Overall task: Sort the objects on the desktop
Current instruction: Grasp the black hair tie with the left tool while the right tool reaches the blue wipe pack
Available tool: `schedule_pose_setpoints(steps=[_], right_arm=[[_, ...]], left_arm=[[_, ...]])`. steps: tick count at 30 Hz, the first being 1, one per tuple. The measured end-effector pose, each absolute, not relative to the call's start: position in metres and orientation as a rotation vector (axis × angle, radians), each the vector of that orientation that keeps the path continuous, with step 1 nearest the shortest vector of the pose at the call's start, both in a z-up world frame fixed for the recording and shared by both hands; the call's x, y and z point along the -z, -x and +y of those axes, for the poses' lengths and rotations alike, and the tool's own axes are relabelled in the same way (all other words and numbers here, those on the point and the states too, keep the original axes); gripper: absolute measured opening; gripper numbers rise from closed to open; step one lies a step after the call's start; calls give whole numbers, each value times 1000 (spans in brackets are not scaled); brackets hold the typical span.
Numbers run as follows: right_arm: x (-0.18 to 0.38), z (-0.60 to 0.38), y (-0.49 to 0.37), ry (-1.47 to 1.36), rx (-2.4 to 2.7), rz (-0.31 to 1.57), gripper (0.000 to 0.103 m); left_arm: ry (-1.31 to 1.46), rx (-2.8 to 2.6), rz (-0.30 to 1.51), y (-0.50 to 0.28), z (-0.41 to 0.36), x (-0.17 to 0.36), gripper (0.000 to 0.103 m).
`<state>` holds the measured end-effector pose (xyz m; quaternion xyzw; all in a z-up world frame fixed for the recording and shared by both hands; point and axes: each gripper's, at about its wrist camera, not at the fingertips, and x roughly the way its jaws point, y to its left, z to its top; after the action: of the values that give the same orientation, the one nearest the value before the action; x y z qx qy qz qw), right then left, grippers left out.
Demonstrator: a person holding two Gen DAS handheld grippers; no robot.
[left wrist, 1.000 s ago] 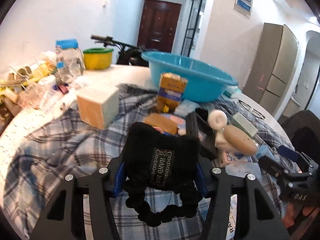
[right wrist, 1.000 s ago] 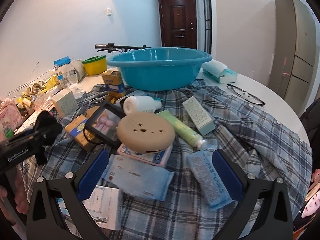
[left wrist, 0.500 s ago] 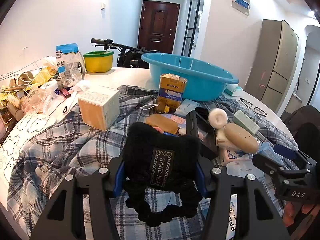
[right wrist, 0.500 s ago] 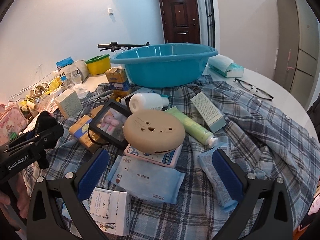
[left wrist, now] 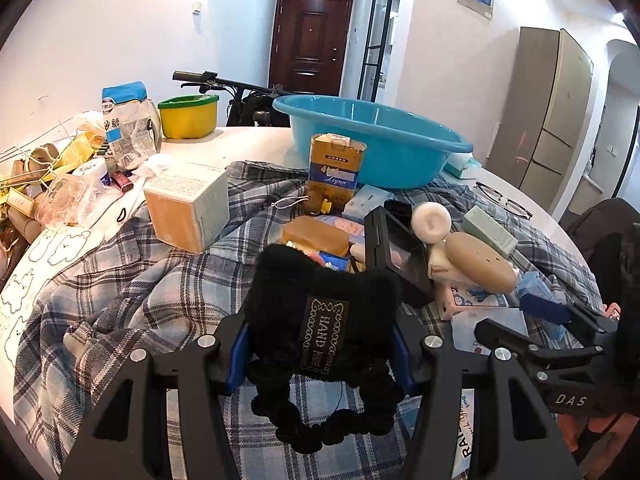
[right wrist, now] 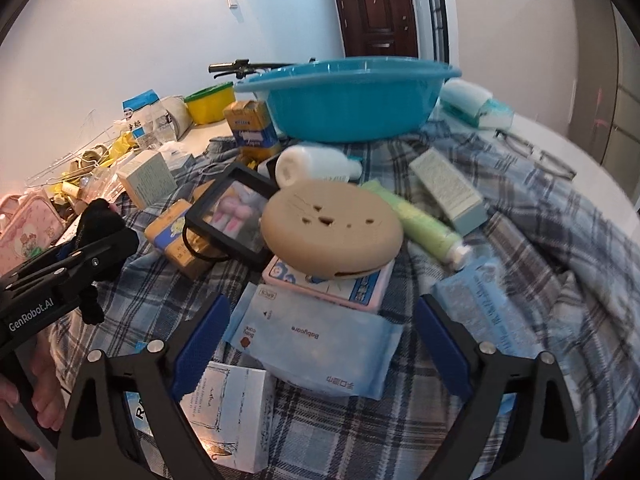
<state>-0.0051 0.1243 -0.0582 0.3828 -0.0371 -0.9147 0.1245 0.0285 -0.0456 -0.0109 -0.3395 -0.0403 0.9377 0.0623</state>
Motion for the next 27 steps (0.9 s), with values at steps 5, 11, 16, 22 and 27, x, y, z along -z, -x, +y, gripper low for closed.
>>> schedule_pose_setpoints(steps=[5,11,16,22,27], right_arm=[[68,124,8,-1159,2637,-131,76],[65,128,5,-1120,2628,-176,44],[52,143,1,-1062,2629,-278,30],[31,151,-12,-946,2761,-254,23],[2,154,-31,-763,2969,-108,22]], left_arm=[[1035,-2826,-110,-27,-42,14,59],[1050,-2817,-96,-26,-40,17,59],[1051,-2820,-100,-26,-41,18,59],[1044,-2819,-96,-27,-42,17,59],[1042,-2820,-93,-29,-40,15,59]])
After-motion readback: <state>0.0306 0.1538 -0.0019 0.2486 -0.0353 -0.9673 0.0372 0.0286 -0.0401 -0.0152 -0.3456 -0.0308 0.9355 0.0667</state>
